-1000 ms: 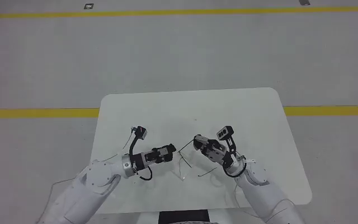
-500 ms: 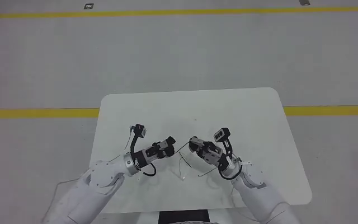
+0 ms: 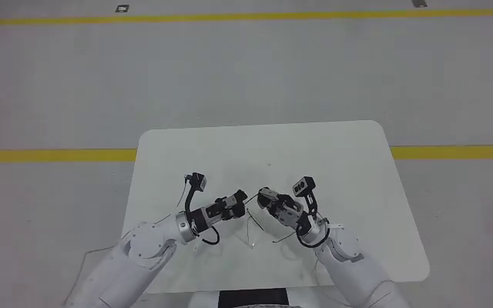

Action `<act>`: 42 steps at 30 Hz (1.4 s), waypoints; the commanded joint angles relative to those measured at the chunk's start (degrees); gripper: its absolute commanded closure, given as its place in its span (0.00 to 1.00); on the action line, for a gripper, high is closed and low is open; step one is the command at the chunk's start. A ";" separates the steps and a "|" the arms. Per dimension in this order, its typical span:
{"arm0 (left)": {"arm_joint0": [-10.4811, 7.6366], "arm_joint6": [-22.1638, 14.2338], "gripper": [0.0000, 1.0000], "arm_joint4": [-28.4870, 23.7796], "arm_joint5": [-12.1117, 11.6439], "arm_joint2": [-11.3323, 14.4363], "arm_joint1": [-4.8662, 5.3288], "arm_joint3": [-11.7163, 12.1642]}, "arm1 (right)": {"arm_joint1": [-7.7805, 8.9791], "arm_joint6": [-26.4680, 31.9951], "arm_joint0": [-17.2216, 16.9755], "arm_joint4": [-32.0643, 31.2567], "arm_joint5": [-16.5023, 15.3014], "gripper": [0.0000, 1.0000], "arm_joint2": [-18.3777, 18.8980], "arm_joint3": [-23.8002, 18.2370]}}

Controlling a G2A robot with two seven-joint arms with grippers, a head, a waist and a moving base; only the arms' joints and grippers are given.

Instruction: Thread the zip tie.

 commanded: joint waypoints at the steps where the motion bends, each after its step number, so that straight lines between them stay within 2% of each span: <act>1: -0.06 -0.48 0.00 -0.19 -0.13 0.47 -0.08 0.14 | -0.16 -1.20 -0.12 -0.10 0.07 1.00 -0.36 -0.10; 8: -0.29 -0.85 0.00 -0.14 0.13 0.51 -0.09 0.37 | -0.22 -1.52 -0.11 -0.26 0.05 1.00 -0.49 -0.20; 16: -0.34 1.61 0.00 0.51 -0.50 1.64 -0.53 0.57 | -0.42 -3.02 -0.39 -2.53 0.37 1.00 -1.11 -1.26; 21: -0.21 1.67 0.00 0.94 -0.50 1.40 -0.63 0.51 | -0.35 -4.06 -0.39 -6.32 -0.34 1.00 -0.78 -1.49; 23: 0.04 1.71 0.05 1.03 -0.50 1.19 -0.66 0.39 | -0.32 -4.52 -0.60 -7.63 -0.56 1.00 -0.70 -1.83; 24: 0.12 1.69 0.13 1.03 -0.50 1.11 -0.67 0.32 | -0.31 -4.70 -0.67 -8.17 -0.72 1.00 -0.63 -1.97; 25: 0.20 1.66 0.27 1.06 -0.50 1.03 -0.69 0.27 | -0.27 -4.89 -0.70 -9.15 -0.84 1.00 -0.54 -2.08; 28: 0.34 1.43 0.31 1.40 -0.50 0.81 -0.75 0.13 | -0.23 -5.81 -1.07 -10.96 -0.90 1.00 -0.32 -2.75; 32: 0.45 1.02 0.51 1.66 -0.50 0.70 -0.85 -0.08 | -0.25 -6.70 -1.42 -12.48 -0.90 1.00 -0.12 -3.18; 42: 0.51 0.50 0.55 1.78 -0.50 0.67 -1.27 0.02 | -0.38 -7.67 -1.82 -14.97 -0.90 1.00 0.57 -3.95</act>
